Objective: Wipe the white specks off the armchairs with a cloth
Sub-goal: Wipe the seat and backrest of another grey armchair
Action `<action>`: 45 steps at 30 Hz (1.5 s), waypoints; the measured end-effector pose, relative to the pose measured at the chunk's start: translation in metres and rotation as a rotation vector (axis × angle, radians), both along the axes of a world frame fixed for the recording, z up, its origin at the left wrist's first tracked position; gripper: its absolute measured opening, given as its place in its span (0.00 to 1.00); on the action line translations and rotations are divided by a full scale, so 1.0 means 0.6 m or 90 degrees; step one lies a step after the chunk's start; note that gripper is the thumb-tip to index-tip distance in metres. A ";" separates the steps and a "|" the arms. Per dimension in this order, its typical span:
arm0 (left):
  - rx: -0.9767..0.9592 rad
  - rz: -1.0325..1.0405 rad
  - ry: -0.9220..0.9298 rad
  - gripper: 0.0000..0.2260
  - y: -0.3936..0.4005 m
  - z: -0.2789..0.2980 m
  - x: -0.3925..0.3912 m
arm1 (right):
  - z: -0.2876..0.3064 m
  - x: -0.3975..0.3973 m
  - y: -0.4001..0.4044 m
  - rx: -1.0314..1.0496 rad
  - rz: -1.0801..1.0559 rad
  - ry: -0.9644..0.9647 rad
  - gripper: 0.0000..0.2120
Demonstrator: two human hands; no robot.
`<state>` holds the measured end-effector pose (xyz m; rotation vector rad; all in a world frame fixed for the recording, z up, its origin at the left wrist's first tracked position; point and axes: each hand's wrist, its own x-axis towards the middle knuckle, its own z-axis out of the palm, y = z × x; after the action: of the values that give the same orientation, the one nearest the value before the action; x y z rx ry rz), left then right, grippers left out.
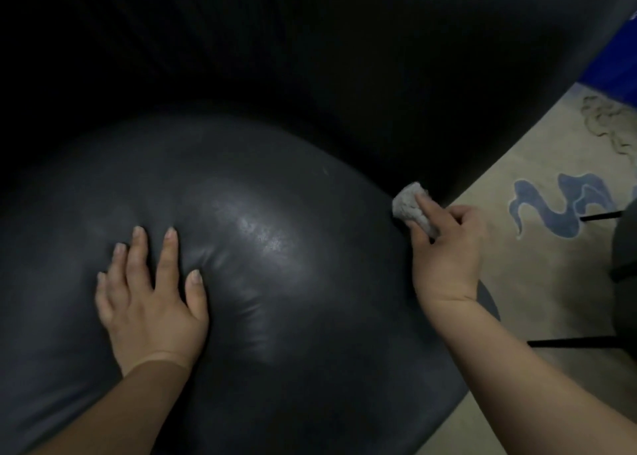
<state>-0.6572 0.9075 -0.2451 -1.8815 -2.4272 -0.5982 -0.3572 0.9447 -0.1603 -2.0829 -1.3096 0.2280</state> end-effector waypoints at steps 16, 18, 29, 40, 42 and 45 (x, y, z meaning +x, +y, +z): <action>0.013 0.002 0.004 0.26 0.000 -0.003 -0.002 | -0.013 -0.111 0.109 -0.153 -0.029 0.089 0.17; 0.010 0.000 0.003 0.26 0.000 -0.004 -0.001 | -0.017 -0.151 0.145 -0.152 -0.011 0.143 0.14; 0.006 -0.007 0.003 0.26 0.003 -0.005 -0.004 | -0.036 -0.100 0.137 -0.115 0.083 0.021 0.17; -0.043 -0.014 -0.005 0.26 0.004 0.000 -0.005 | -0.023 -0.132 -0.005 -0.030 0.376 -0.051 0.20; -0.059 -0.011 -0.007 0.26 0.005 0.006 -0.004 | -0.022 -0.113 -0.026 -0.028 0.282 -0.030 0.21; -0.095 -0.014 -0.013 0.27 0.005 0.024 -0.006 | -0.025 -0.124 -0.069 -0.044 0.222 0.005 0.21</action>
<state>-0.6606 0.9102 -0.2306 -1.9660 -2.5337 -0.4520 -0.4317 0.9032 -0.1754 -1.8930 -1.6770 0.4369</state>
